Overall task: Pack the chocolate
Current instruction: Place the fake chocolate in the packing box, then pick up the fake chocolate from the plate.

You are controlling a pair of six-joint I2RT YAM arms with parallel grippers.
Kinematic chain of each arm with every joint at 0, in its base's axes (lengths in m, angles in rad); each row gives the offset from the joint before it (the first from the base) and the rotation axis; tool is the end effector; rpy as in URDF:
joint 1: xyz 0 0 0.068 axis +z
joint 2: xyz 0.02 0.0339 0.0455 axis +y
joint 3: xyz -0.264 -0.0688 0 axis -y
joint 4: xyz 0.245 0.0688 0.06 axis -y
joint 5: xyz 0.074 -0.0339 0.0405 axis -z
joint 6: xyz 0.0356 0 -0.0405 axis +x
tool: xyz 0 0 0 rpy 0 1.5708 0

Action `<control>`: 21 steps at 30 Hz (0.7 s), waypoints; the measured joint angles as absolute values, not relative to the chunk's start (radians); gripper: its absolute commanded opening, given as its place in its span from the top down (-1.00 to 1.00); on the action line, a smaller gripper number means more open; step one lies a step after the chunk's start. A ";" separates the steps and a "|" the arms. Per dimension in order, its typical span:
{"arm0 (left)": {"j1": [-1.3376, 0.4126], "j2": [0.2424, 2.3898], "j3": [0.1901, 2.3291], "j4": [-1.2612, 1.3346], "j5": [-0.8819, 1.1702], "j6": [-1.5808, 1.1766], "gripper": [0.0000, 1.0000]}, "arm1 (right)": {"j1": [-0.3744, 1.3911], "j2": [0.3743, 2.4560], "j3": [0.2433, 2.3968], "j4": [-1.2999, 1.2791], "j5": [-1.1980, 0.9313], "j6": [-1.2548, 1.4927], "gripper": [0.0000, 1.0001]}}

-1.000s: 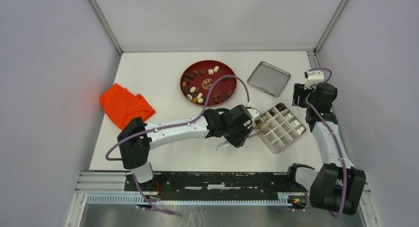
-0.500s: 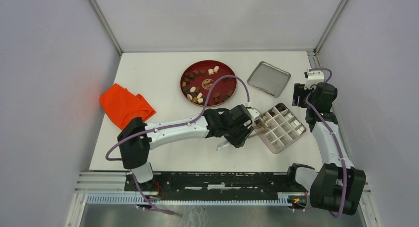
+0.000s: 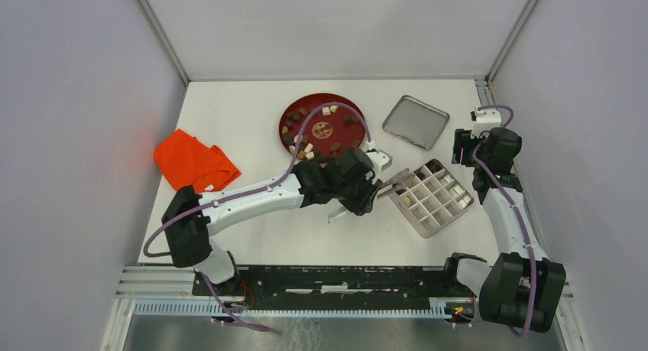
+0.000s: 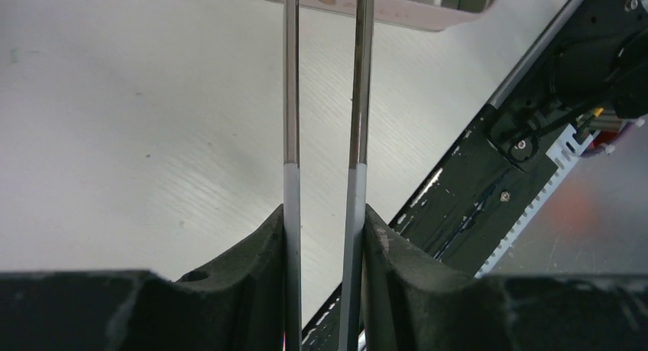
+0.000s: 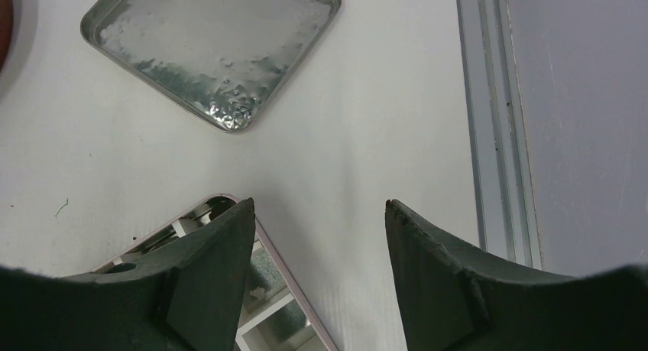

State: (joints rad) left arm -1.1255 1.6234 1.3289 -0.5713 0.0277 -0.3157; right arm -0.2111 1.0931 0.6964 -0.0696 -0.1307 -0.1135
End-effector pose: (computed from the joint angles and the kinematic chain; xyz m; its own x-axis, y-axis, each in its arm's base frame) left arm 0.1528 -0.3224 0.2800 -0.5943 0.5247 -0.6095 0.7630 0.6073 -0.2213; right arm 0.2409 -0.0469 0.2595 -0.4474 -0.0190 -0.8941 0.0435 0.9981 -0.0429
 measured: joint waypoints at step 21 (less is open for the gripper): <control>-0.611 1.589 1.251 -0.619 0.035 -0.195 0.17 | -0.209 1.097 0.696 -0.070 -0.134 -0.113 -0.38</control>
